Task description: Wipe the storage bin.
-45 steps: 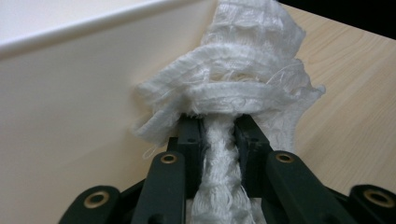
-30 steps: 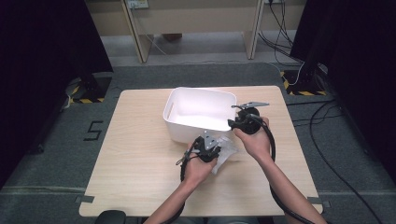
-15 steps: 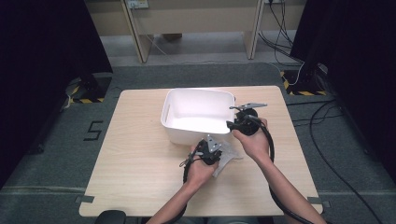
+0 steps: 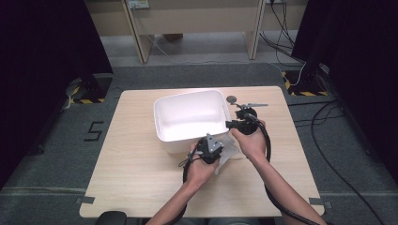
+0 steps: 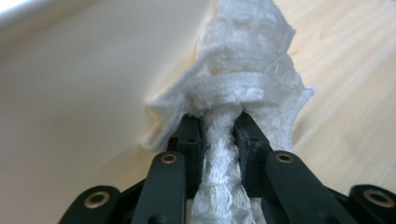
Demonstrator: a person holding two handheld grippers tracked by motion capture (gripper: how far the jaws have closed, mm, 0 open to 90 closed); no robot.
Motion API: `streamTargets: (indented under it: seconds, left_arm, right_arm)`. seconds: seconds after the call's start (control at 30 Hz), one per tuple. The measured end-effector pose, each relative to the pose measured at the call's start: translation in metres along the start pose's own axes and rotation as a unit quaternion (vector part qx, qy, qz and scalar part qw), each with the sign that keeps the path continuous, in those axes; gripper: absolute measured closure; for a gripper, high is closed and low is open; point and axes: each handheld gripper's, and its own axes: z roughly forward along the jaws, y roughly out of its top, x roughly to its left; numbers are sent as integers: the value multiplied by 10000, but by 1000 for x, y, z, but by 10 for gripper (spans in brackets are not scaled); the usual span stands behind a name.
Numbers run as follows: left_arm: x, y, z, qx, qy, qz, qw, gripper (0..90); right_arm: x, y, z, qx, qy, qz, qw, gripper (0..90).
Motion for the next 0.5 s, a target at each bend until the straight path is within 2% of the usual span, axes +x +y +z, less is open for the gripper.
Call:
streamTargets:
  seconds: [0.1, 0.17, 0.3, 0.5]
  left_arm:
    - [2, 10, -6, -103, 20, 32, 9999, 752]
    - [4, 15, -5, -108, 50, 32, 9999, 752]
    - [4, 19, -2, -91, 23, 4, 10000, 752]
    - [0, 31, 2, -187, -18, 3, 9998, 752]
  right_arm:
    - [3, 5, -2, -74, -94, -60, 9999, 742]
    - [0, 9, 0, -107, -18, 52, 9999, 741]
    - [0, 12, 2, -115, -22, 140, 9998, 742]
    - [-2, 14, 4, -96, 28, 166, 9998, 743]
